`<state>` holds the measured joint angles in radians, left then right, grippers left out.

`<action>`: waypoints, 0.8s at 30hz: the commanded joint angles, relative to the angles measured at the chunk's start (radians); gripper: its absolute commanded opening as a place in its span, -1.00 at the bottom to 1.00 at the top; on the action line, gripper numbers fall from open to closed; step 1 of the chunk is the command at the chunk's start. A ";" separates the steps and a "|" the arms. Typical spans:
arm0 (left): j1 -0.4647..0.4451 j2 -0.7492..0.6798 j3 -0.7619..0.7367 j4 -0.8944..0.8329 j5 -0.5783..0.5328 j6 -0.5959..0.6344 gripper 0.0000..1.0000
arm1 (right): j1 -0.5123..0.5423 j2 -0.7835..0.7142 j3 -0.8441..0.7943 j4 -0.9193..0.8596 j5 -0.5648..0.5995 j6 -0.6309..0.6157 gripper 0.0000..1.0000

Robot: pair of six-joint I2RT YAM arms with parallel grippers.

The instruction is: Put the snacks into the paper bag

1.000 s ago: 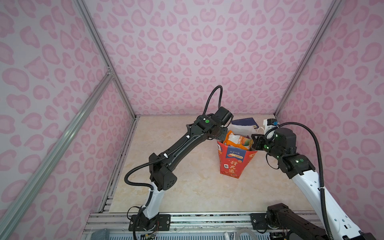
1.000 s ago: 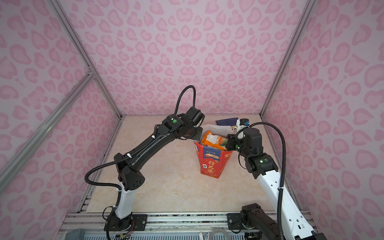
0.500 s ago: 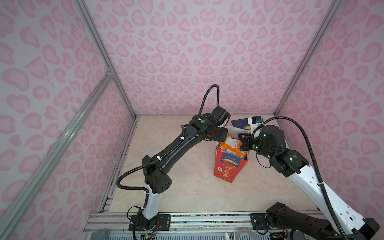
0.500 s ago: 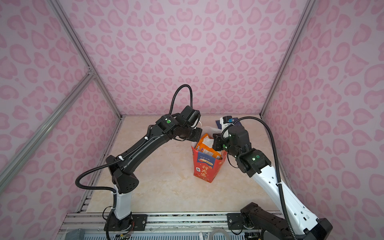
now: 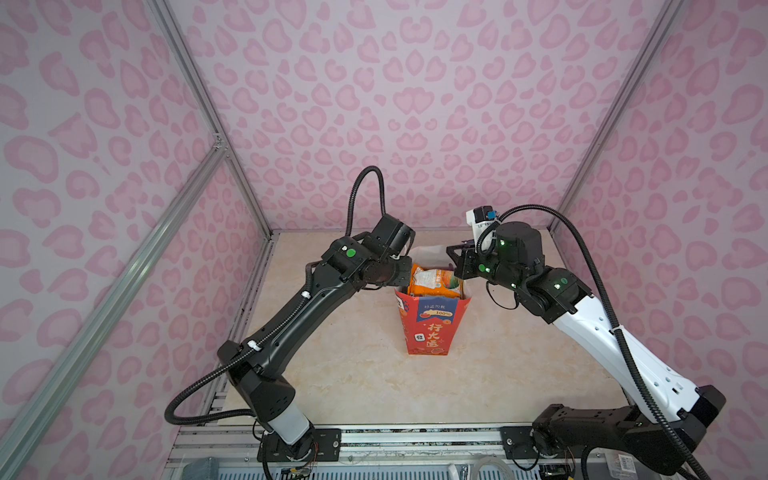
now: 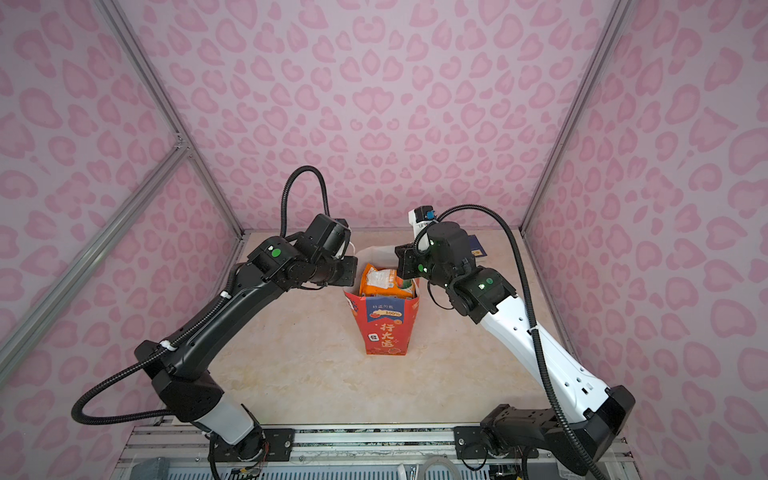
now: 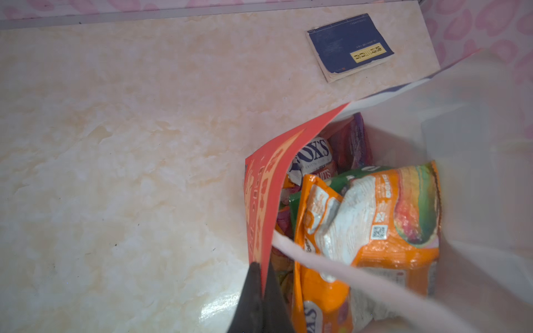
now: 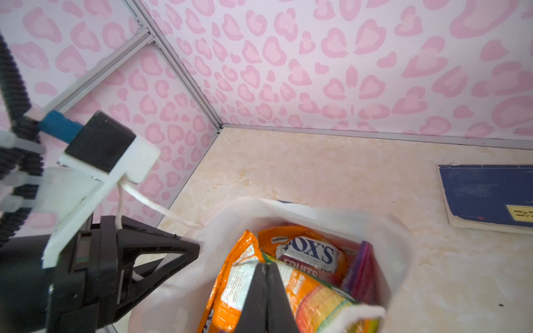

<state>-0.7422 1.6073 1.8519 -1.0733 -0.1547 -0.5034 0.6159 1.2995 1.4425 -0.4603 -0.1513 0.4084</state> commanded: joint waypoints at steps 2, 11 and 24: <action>0.004 -0.072 -0.060 0.155 0.010 -0.029 -0.94 | 0.005 0.017 0.032 0.098 -0.042 0.020 -1.00; 0.022 -0.122 -0.209 0.206 -0.032 -0.058 -0.93 | 0.007 0.074 0.035 0.109 -0.044 0.027 -1.00; 0.052 -0.106 -0.257 0.230 -0.035 -0.057 -0.93 | 0.012 0.069 0.027 0.122 -0.029 0.041 -1.00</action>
<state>-0.6922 1.5085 1.5967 -0.9344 -0.1867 -0.5549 0.6258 1.3754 1.4681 -0.4267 -0.1864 0.4496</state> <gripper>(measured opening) 0.056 0.056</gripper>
